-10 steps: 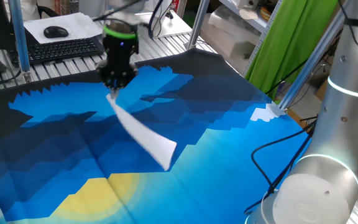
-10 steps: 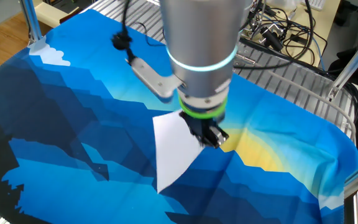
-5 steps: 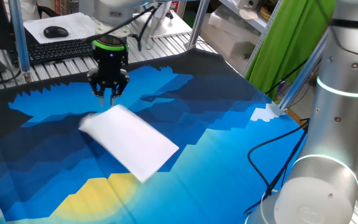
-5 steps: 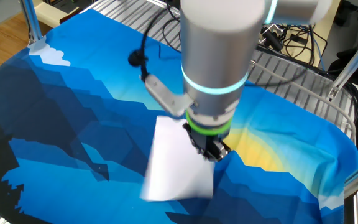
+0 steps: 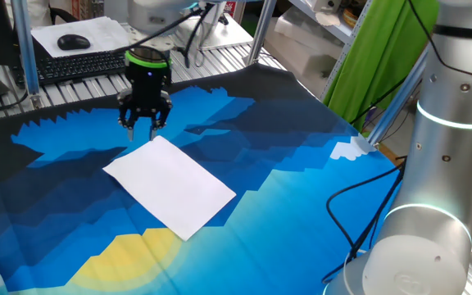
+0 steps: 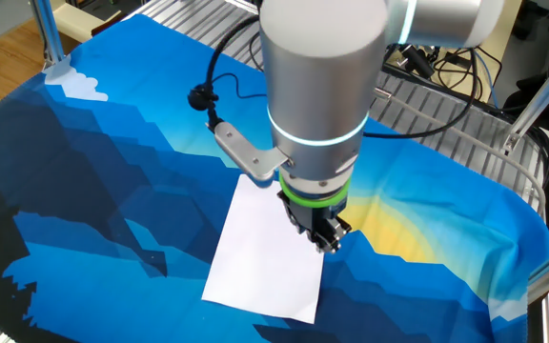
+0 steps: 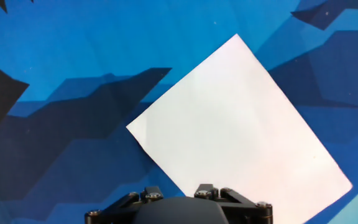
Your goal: Flip over and spread out the paper that is laid flat on the table
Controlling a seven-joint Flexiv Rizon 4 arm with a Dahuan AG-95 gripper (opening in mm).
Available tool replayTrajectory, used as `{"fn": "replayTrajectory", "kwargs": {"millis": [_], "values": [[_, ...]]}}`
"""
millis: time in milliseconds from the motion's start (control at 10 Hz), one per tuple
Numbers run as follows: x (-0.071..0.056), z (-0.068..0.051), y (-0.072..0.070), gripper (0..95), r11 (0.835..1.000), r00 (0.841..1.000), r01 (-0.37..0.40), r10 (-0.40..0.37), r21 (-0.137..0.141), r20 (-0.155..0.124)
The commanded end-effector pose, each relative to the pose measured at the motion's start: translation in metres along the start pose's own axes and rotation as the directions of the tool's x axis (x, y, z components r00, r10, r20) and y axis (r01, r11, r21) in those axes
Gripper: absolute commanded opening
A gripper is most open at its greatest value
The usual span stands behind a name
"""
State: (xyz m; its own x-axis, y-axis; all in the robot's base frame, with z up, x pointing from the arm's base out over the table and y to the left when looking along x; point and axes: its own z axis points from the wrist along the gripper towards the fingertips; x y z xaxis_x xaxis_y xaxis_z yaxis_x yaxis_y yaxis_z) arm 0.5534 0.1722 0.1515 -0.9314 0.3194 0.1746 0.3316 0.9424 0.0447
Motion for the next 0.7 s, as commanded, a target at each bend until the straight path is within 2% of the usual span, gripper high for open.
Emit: {"fn": "replayTrajectory", "kwargs": {"millis": [100, 200, 400, 500, 600, 700], "values": [[-0.005, 0.006, -0.012, 0.0, 0.999, 0.999, 0.040, -0.040, 0.001, 0.013], [-0.007, 0.011, -0.023, 0.0, 0.998, 0.998, 0.059, -0.059, -0.005, 0.029], [-0.015, 0.021, -0.064, 0.0, 0.991, 0.988, 0.132, -0.131, -0.005, 0.078], [-0.019, 0.022, -0.078, 0.0, 0.992, 0.989, 0.128, -0.126, -0.016, 0.073], [-0.018, 0.019, -0.081, 0.0, 0.994, 0.993, 0.103, -0.101, -0.027, 0.067], [-0.014, 0.012, -0.083, 0.0, 0.994, 0.993, 0.106, -0.105, -0.021, 0.061]]}}
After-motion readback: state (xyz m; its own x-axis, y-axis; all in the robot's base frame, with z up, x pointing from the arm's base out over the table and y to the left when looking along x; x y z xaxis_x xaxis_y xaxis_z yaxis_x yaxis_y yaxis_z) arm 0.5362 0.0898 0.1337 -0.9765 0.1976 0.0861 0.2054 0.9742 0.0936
